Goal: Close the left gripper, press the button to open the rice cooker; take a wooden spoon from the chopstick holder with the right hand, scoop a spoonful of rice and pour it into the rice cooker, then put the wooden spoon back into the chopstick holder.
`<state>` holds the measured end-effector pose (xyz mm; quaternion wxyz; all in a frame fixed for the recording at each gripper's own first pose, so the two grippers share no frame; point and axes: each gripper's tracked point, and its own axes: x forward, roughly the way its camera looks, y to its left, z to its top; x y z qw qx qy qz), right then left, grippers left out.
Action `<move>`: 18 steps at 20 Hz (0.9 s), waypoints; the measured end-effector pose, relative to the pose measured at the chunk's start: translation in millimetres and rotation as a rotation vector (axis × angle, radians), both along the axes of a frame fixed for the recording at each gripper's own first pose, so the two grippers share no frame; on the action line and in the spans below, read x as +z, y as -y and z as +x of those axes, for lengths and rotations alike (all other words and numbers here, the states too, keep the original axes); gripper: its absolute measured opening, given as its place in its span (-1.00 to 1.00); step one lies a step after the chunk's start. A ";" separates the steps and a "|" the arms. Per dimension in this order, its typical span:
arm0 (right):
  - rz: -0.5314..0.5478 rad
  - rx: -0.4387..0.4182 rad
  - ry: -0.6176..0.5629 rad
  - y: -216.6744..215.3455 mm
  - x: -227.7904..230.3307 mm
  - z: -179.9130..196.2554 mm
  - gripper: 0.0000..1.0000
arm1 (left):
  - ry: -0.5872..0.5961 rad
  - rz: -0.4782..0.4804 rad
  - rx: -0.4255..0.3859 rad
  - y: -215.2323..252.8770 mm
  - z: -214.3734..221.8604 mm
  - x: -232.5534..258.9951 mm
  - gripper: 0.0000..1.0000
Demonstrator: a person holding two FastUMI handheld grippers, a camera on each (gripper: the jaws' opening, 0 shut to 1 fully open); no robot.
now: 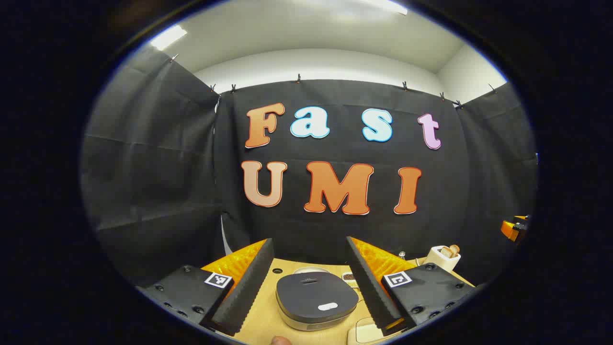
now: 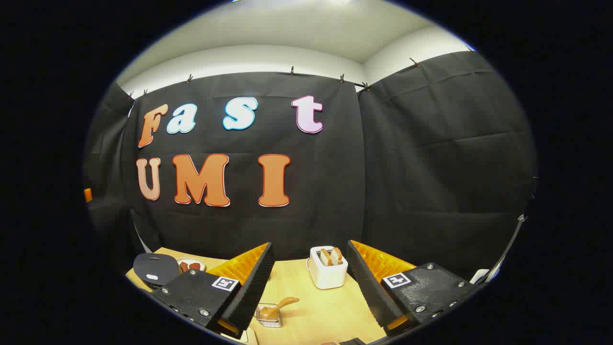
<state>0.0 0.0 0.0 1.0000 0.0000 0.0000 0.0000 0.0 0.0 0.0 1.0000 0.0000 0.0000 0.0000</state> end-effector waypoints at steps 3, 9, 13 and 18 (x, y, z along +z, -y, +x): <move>-0.022 0.000 0.016 6.0 2.9 2.1 0.87 | 0.004 0.011 0.018 2.5 1.9 3.3 0.96; -0.016 0.020 0.031 13.4 7.8 0.3 0.87 | 0.006 0.013 0.016 15.2 -0.5 4.0 0.94; 0.002 0.025 0.027 16.9 3.4 0.5 0.88 | 0.014 0.021 0.020 19.7 -3.6 7.4 0.94; -0.015 0.043 0.018 18.4 -2.9 0.0 0.88 | 0.005 0.024 0.007 33.5 -2.7 1.5 0.98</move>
